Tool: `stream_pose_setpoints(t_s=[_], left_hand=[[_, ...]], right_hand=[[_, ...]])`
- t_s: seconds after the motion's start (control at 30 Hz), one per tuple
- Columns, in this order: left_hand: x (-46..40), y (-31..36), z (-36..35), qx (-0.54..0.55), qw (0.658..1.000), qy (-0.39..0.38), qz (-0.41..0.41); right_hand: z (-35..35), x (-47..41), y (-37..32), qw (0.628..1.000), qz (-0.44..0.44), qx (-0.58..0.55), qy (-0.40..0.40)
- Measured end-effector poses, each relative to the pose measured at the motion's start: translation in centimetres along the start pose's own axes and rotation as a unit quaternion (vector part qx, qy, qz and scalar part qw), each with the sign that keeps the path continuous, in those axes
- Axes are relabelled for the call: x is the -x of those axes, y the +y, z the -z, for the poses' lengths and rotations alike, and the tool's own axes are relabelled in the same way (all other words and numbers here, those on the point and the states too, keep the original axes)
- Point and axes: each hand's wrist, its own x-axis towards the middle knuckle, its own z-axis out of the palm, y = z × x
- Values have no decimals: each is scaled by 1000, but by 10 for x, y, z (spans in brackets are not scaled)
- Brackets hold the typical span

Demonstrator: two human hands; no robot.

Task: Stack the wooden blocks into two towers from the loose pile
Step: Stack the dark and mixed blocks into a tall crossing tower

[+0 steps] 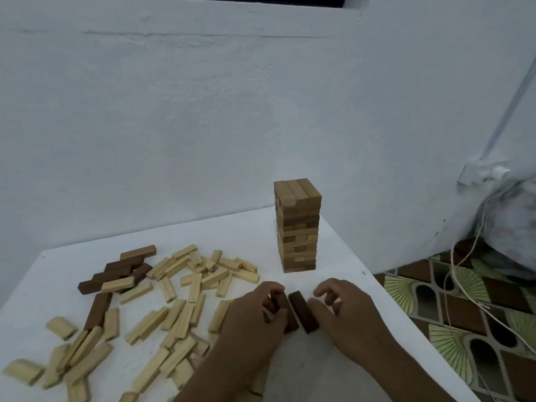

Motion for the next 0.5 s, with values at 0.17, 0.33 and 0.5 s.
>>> stream_pose_setpoints(t_s=[0.17, 0.33, 0.5], left_hand=[[3, -6, -8, -67, 996, 11, -58], [3, -19, -14, -70, 994, 11, -79], [8, -25, -16, -39, 993, 0, -107]], right_hand=[[-2, -12, 3, 998, 55, -26, 18], [-5, -9, 18, 990, 111, -48, 67], [-8, -6, 33, 984, 144, -64, 86]])
